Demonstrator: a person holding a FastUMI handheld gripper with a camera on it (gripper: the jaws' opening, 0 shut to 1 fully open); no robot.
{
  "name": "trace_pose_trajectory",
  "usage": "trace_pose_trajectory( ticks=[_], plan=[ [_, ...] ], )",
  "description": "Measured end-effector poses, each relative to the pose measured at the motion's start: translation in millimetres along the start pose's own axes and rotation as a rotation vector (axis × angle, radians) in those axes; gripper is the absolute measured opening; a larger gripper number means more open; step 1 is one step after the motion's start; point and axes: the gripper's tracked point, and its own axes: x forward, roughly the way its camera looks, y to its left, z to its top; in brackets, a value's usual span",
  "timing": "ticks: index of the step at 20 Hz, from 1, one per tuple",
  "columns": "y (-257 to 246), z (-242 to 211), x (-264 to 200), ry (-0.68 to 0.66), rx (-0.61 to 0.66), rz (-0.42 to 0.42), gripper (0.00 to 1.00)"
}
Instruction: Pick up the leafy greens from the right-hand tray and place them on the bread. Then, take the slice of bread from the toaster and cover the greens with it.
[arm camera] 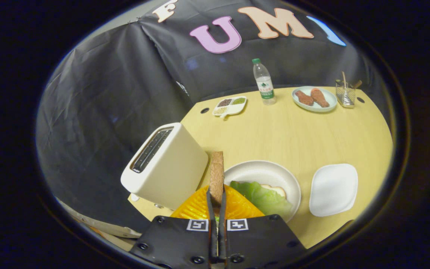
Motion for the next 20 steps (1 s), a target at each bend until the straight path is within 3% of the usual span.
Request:
trace_pose_trajectory(
  ticks=[9, 13, 18, 20],
  plan=[
    [-46.5, -20.5, 0.1, 0.035, 0.05, -0.068, 0.06],
    [-71.6, -30.2, 2.3, 0.061, 0.084, -0.088, 0.12],
    [-87.6, -47.6, -2.2, 0.122, 0.071, -0.124, 0.3],
    [-99.2, -50.0, 0.6, 0.137, 0.057, -0.13, 0.43]
  ],
)
